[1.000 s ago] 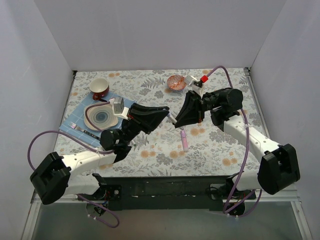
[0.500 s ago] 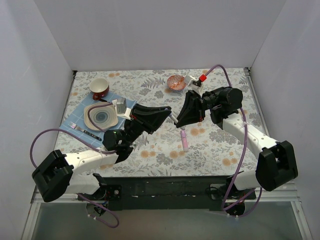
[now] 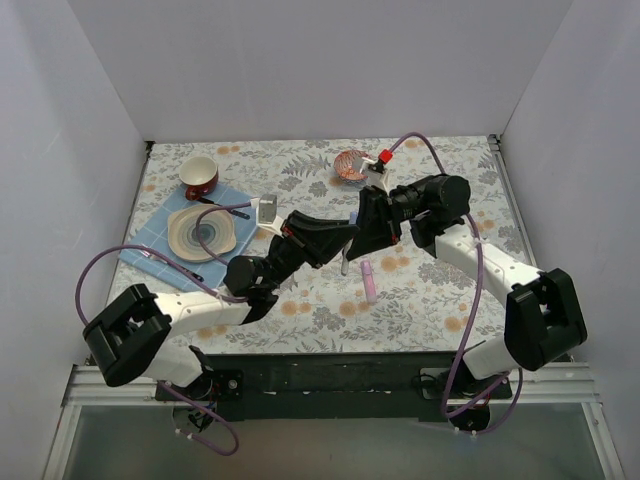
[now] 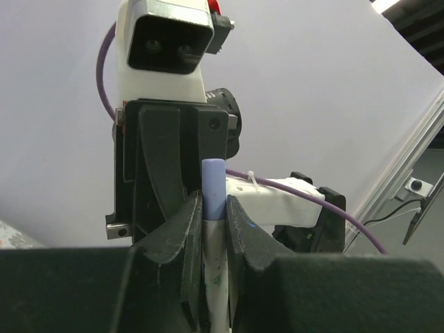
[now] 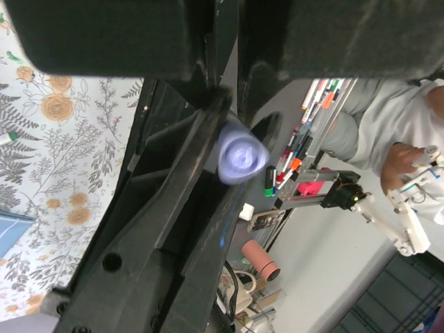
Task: Insert the pens into the pen caps
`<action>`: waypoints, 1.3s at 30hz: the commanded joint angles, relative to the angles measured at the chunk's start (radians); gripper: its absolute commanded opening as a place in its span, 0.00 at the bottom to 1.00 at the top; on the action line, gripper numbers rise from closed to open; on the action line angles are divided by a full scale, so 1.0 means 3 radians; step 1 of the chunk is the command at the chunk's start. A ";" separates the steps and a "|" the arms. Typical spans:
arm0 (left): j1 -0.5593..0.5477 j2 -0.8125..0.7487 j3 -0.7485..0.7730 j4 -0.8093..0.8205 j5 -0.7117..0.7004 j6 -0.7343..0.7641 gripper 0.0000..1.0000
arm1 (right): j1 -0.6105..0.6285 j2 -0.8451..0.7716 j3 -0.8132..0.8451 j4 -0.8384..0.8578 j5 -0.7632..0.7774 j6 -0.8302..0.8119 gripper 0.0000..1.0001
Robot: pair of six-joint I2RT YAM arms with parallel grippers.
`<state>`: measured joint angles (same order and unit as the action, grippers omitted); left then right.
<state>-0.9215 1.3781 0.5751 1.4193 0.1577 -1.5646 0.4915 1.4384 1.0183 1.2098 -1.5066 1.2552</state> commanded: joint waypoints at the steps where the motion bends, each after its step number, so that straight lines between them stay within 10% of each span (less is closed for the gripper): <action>1: -0.0518 0.0469 -0.0521 0.0208 0.2113 -0.0159 0.00 | -0.0084 -0.0044 0.0538 0.1071 0.2389 0.0311 0.01; 9: -0.0436 -0.0297 -0.0180 -0.0950 0.2001 0.0239 0.01 | -0.0064 -0.0453 0.0032 0.0682 0.2246 -0.0236 0.01; 13: -0.0421 -0.0737 0.0123 -0.2034 0.1593 0.0883 0.24 | -0.0064 -0.0612 -0.0173 0.0564 0.2189 -0.0405 0.01; 18: -0.0324 -0.0876 0.0404 -0.2373 0.1474 0.1170 0.00 | -0.0043 -0.0648 -0.0439 0.0620 0.2164 -0.0385 0.01; 28: -0.0166 -0.0805 0.0497 -0.2466 0.1499 0.1212 0.00 | -0.0043 -0.0704 -0.0791 0.0554 0.2154 -0.0421 0.02; 39: 0.0417 -0.1091 0.0215 -0.2700 0.0912 0.0890 0.00 | -0.0043 -0.1025 -0.1451 -0.0047 0.2031 -0.0742 0.69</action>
<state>-0.8570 1.0840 0.6754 0.7834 0.4126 -1.2575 0.4862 1.2091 0.6437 1.2984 -1.0214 1.1034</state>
